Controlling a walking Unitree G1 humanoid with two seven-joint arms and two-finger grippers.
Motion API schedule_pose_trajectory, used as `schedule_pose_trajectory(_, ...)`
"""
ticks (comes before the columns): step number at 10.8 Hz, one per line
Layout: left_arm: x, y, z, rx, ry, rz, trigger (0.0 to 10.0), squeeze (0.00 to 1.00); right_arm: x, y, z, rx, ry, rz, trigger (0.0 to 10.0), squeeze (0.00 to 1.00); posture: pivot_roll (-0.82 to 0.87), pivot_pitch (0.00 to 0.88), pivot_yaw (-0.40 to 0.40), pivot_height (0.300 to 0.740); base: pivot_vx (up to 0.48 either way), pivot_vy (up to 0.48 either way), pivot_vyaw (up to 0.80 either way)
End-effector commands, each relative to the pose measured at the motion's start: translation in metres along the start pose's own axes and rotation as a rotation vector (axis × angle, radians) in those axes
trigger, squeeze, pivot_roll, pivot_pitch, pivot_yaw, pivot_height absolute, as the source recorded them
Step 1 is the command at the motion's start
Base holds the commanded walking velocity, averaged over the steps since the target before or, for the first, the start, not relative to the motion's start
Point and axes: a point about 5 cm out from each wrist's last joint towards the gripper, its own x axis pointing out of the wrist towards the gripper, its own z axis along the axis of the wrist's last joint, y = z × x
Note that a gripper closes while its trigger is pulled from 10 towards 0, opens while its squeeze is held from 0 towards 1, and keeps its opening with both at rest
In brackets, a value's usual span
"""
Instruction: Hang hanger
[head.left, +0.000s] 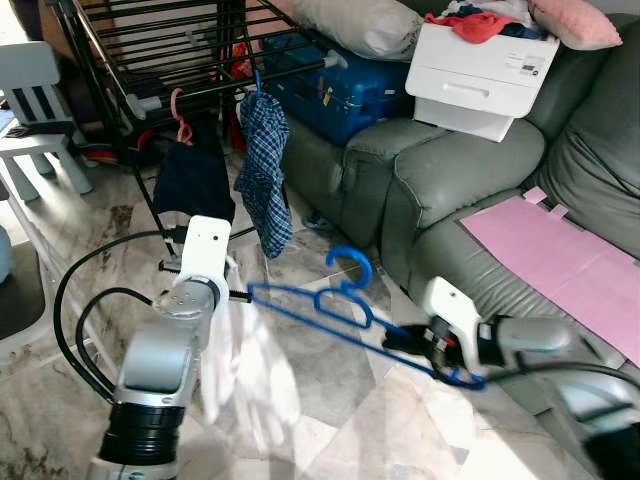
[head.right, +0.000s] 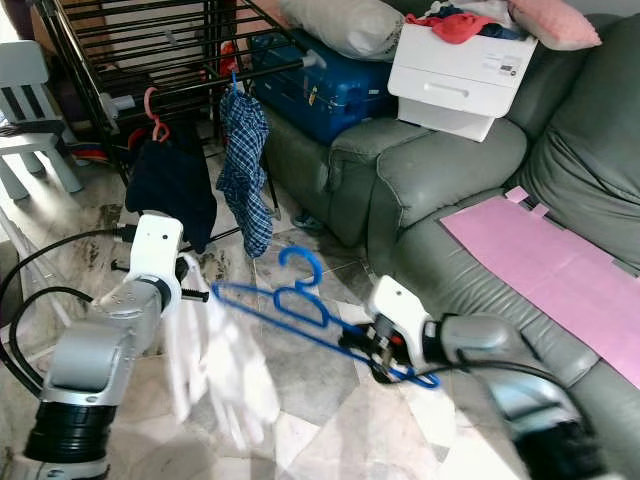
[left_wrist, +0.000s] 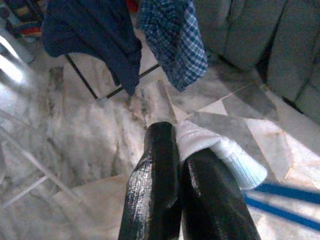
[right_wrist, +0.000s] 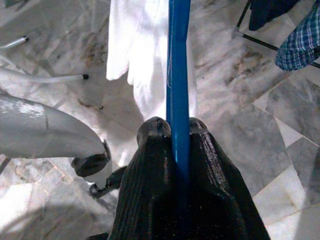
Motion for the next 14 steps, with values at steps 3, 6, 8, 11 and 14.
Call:
schedule_pose_trajectory(3, 0.004, 0.012, 0.009, 0.044, -0.019, 0.110, 10.0, 0.00, -0.014, 0.002, 0.008, -0.027, 0.006, 0.049, 10.0, 0.00, -0.06, 0.000, 0.013, 0.740, 0.000, 0.000, 0.00)
schedule_pose_trajectory(6, 0.003, 0.012, 0.006, 0.055, -0.006, 0.126, 10.0, 0.00, -0.016, 0.004, 0.011, -0.028, 0.006, 0.069, 10.0, 0.00, -0.06, 0.000, 0.013, 0.740, 0.000, 0.000, 0.00)
schedule_pose_trajectory(8, -0.002, 0.009, 0.015, 0.014, -0.038, 0.074, 10.0, 0.00, -0.006, -0.004, 0.010, -0.043, 0.002, 0.010, 10.0, 0.00, -0.06, 0.000, 0.008, 0.740, 0.000, 0.000, 0.00)
schedule_pose_trajectory(11, -0.013, 0.007, 0.022, 0.009, -0.061, 0.034, 10.0, 0.00, 0.000, -0.023, 0.006, -0.055, 0.009, -0.144, 10.0, 0.00, -0.05, 0.000, 0.003, 0.740, 0.000, 0.000, 0.00)
schedule_pose_trajectory(14, -0.020, -0.001, 0.027, -0.005, -0.095, -0.079, 10.0, 0.00, -0.002, -0.036, 0.003, -0.068, 0.007, -0.227, 10.0, 0.00, -0.05, 0.000, 0.002, 0.740, 0.000, 0.000, 0.00)
